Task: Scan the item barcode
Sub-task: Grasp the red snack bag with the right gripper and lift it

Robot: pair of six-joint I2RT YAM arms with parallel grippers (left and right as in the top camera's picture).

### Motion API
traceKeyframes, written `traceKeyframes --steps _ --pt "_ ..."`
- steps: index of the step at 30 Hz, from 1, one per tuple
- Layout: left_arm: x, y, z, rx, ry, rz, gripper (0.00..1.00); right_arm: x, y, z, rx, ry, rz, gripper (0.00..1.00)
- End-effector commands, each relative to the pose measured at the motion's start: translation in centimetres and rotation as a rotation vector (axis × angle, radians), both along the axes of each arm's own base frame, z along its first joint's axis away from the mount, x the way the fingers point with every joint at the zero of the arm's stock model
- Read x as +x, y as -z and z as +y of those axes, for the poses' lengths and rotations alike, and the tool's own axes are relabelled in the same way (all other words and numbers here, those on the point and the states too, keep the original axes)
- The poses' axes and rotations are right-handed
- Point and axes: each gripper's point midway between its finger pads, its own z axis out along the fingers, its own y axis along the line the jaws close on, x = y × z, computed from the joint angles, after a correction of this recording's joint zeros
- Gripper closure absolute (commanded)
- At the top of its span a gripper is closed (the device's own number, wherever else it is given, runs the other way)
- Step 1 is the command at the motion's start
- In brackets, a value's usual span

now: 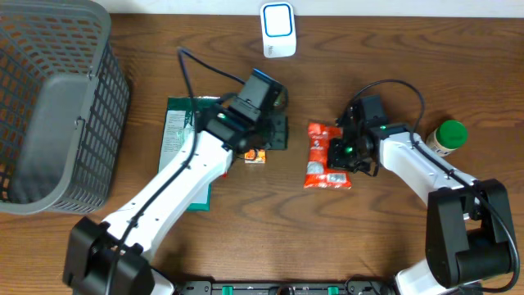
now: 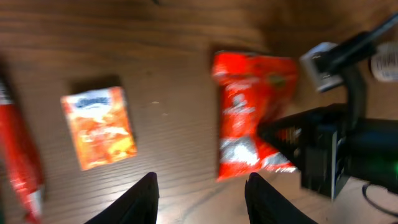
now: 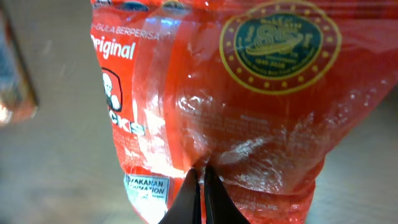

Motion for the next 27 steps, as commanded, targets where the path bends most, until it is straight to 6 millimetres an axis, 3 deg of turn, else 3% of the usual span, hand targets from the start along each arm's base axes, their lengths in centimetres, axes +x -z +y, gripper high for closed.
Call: traceKeyframes --steps 1,7,11,16,19,27 --pt "-0.7 2.6 -1.9 0.024 0.039 0.043 0.54 -1.5 -1.1 1.7 0.099 -0.041 0.063 0.96" --pt "-1.4 6.6 -3.0 0.061 0.042 0.136 0.65 0.6 -4.8 -0.9 0.098 -0.023 -0.006 0.62" --pt "-2.5 9.1 -4.5 0.071 0.084 0.194 0.68 0.0 -4.3 -3.1 0.091 -0.005 0.027 0.62" --pt "-3.6 12.8 -6.3 0.081 0.134 0.255 0.67 -0.5 -3.2 -3.9 0.104 -0.009 0.022 0.63" --pt "-4.3 14.5 -7.5 0.035 0.163 0.313 0.68 -0.4 -2.1 -3.6 0.127 -0.013 -0.007 0.63" --pt "-5.2 18.4 -6.7 0.096 0.155 0.391 0.67 -1.4 0.3 -2.0 0.238 -0.035 -0.079 0.64"
